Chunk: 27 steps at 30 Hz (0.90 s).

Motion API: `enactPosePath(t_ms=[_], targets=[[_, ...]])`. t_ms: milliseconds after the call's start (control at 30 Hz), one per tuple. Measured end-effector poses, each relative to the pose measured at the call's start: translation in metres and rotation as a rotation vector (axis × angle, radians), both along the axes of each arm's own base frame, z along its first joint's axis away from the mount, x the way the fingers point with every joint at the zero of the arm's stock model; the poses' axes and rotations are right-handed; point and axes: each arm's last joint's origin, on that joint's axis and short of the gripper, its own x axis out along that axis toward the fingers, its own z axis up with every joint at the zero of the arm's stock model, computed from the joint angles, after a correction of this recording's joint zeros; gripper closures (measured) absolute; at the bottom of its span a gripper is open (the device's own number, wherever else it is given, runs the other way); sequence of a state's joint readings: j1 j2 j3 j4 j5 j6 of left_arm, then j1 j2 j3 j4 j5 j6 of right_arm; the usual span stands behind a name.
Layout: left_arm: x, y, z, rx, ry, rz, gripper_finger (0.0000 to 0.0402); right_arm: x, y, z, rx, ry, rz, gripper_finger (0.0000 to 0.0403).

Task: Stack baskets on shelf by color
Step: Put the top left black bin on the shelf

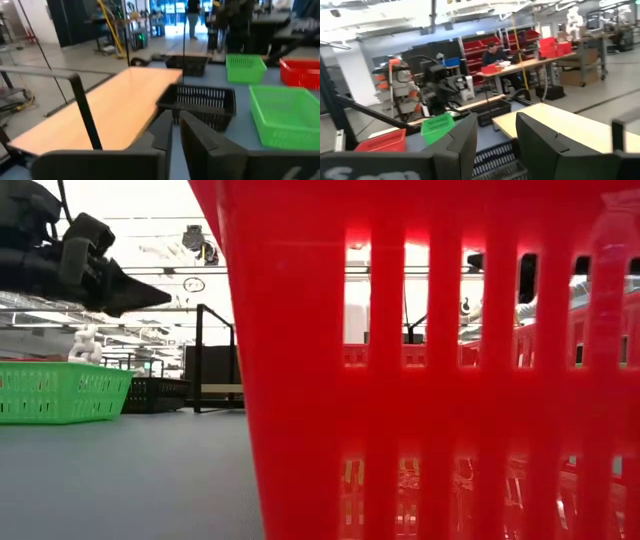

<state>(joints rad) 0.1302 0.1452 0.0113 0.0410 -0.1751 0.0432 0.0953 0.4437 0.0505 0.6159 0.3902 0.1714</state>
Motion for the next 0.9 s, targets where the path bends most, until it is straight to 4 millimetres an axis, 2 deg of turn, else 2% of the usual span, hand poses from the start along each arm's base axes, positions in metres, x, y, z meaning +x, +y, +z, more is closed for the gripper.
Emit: enactPosePath(t_ms=[167, 300, 400, 500, 733, 900], targets=[[0.007, -0.004, -0.006, -0.007, 0.087, -0.054, 0.0282, 0.002, 0.001, 0.000, 0.028, -0.011, 0.034, 0.0272], [0.014, -0.007, 0.009, -0.016, 0.165, -0.068, 0.0217, 0.005, 0.004, -0.003, 0.095, -0.003, 0.155, 0.0272], [0.017, -0.008, 0.013, -0.043, 0.339, -0.023, 0.0189, 0.007, 0.007, -0.006, 0.118, 0.022, 0.251, 0.0272], [0.018, -0.005, 0.017, -0.001, 0.514, 0.074, 0.0183, 0.010, 0.009, -0.010, 0.118, 0.061, 0.271, 0.0272], [0.029, 0.006, 0.021, 0.004, 0.630, 0.207, 0.0204, 0.017, 0.009, -0.022, 0.106, 0.158, 0.107, 0.0273], [0.032, 0.015, 0.011, -0.013, 0.728, 0.260, 0.0223, 0.021, 0.009, -0.021, 0.056, 0.139, 0.076, 0.0273]])
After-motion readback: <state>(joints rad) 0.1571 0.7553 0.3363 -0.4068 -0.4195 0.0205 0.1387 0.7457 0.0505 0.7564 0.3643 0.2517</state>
